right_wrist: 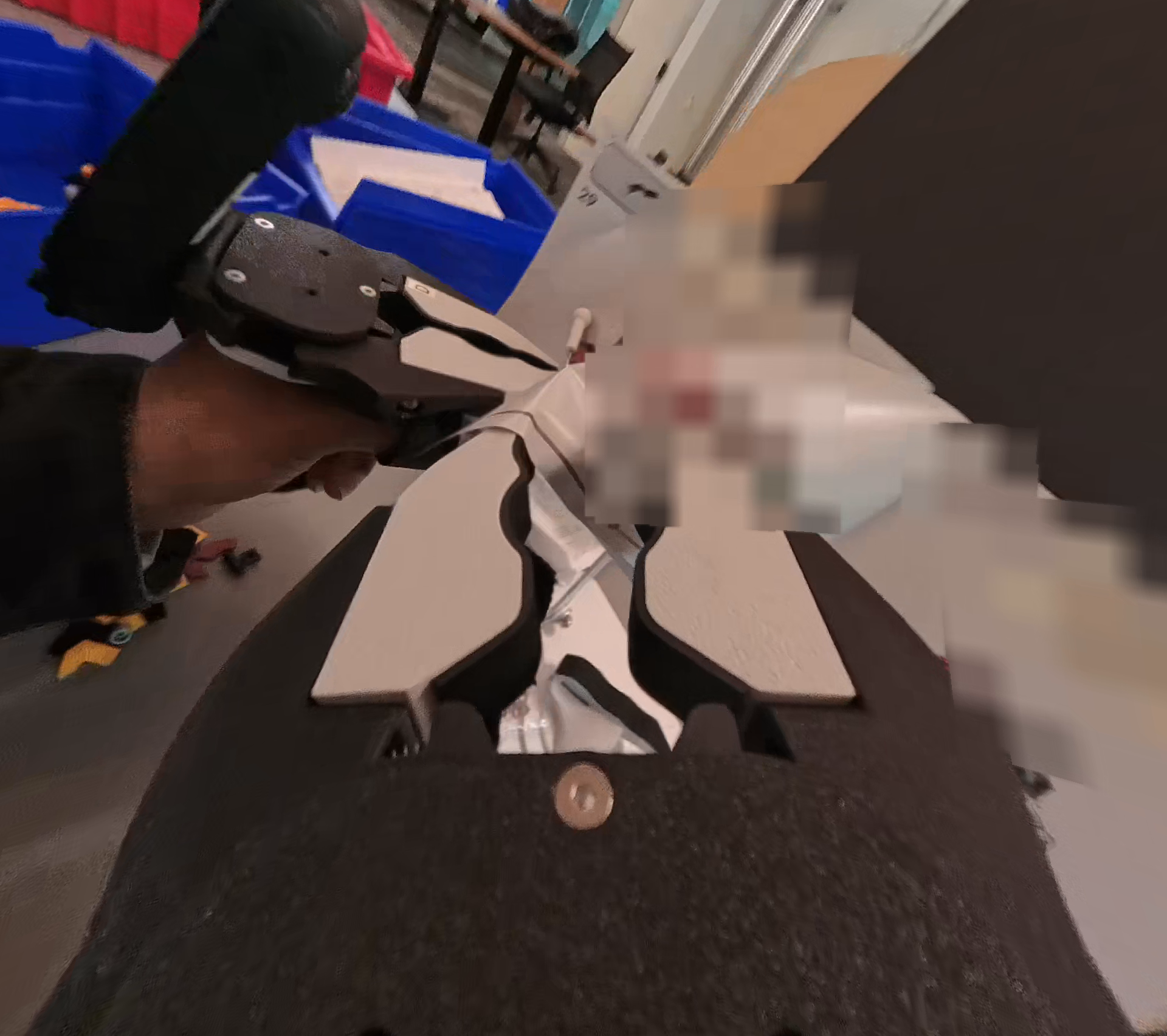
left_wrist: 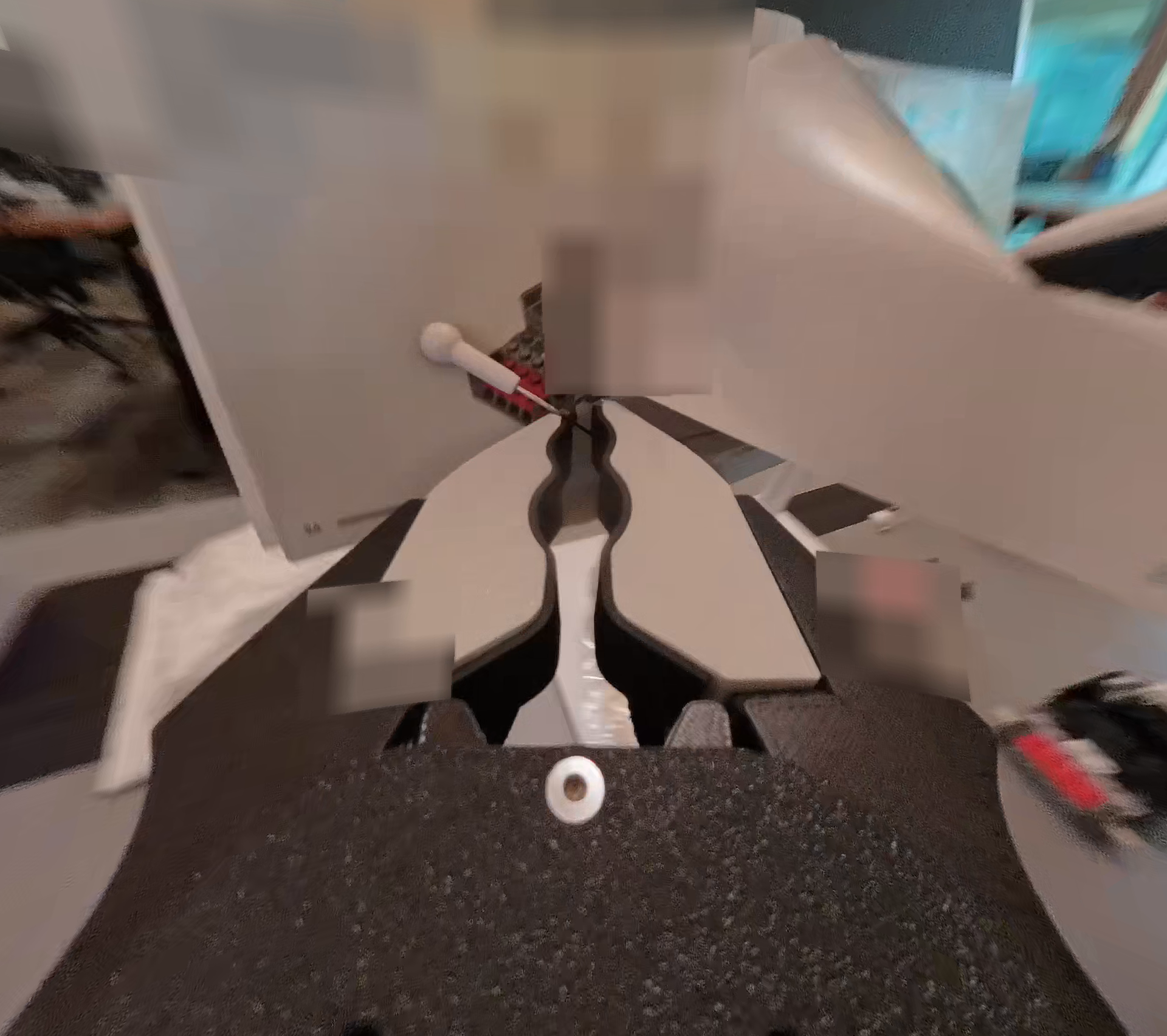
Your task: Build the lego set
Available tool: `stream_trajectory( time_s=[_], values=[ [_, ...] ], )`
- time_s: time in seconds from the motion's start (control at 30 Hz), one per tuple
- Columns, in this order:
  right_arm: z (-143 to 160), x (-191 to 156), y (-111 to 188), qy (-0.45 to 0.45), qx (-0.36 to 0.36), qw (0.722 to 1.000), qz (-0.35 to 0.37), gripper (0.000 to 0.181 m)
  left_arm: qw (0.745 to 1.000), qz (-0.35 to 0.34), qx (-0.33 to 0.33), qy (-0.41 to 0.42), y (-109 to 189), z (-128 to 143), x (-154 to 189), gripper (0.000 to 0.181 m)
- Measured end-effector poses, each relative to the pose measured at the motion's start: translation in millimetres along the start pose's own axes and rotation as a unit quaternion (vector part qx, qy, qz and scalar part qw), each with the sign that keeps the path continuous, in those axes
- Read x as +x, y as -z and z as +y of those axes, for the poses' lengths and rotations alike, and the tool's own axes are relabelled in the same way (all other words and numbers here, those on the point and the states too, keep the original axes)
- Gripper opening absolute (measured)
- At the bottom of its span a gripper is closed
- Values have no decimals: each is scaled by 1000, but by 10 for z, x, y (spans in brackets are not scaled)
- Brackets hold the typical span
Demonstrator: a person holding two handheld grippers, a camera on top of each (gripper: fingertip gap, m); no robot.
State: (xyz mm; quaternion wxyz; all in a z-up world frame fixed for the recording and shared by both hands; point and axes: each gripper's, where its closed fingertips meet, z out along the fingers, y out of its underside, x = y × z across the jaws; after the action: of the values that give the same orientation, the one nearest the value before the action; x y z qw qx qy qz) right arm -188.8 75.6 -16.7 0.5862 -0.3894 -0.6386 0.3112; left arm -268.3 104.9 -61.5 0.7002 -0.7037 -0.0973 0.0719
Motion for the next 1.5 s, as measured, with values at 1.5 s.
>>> stream_trajectory(
  time_s=[1.5],
  values=[
    [629, 433, -449, 145, -177, 972, -47, 13, 904, 184, 126, 365, 185, 155, 39, 2]
  ],
)
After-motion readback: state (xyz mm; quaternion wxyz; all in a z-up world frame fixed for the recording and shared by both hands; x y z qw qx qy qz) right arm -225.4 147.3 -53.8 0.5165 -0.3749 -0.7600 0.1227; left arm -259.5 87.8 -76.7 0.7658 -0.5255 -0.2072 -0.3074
